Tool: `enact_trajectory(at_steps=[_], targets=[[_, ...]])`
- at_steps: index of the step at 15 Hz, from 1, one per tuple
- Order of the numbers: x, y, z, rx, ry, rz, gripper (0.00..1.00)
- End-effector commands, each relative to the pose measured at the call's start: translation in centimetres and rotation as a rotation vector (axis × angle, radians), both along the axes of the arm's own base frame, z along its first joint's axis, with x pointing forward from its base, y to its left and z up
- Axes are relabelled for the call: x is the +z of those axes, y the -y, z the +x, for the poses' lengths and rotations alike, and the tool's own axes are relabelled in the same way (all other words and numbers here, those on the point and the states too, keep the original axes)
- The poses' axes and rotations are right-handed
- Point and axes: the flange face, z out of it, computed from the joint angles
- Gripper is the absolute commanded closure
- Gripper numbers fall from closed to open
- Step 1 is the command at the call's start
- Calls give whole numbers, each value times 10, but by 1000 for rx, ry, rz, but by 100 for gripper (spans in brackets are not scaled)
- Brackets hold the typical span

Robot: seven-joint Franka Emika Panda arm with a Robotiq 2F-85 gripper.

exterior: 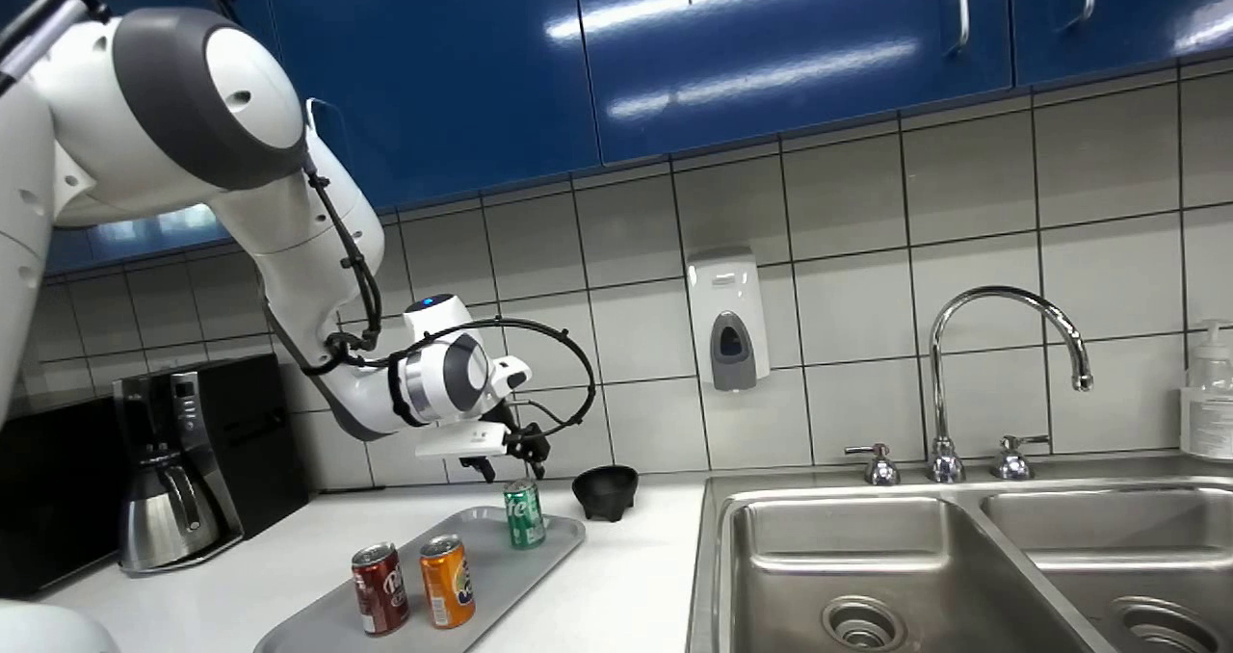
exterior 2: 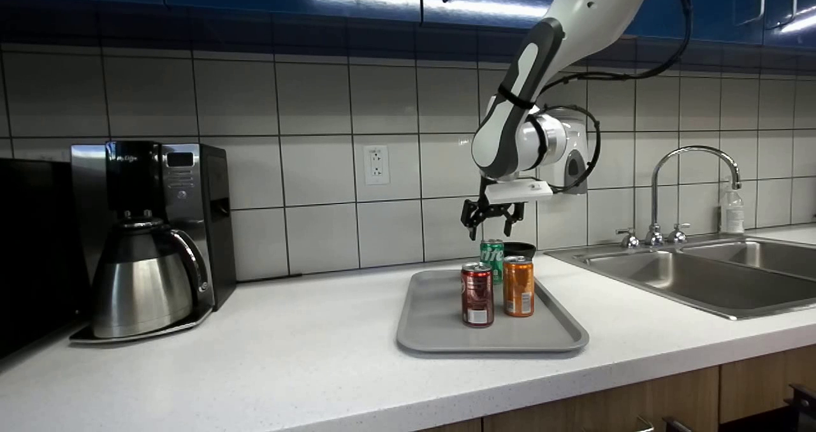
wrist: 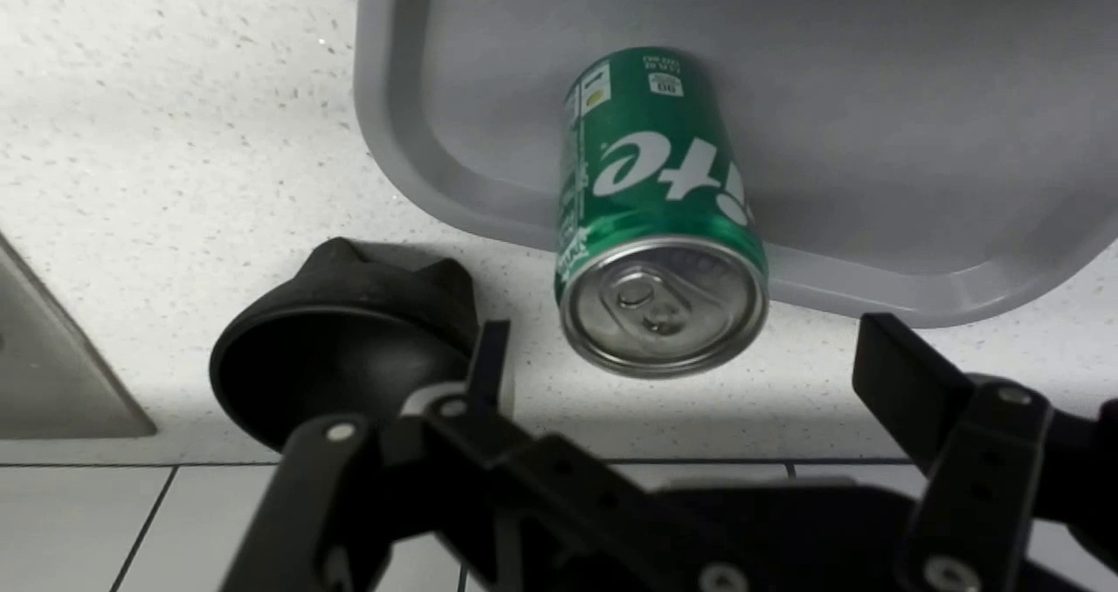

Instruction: Put the two cans on the tray

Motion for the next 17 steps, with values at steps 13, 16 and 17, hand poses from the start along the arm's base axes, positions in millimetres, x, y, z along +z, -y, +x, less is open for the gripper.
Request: enact_trajectory(at_steps=[13, 16, 17], targets=[[85, 20, -181, 75, -9, 11, 0], [91, 19, -216, 95, -37, -21, 0], [81, 16, -185, 70, -28, 19, 0]])
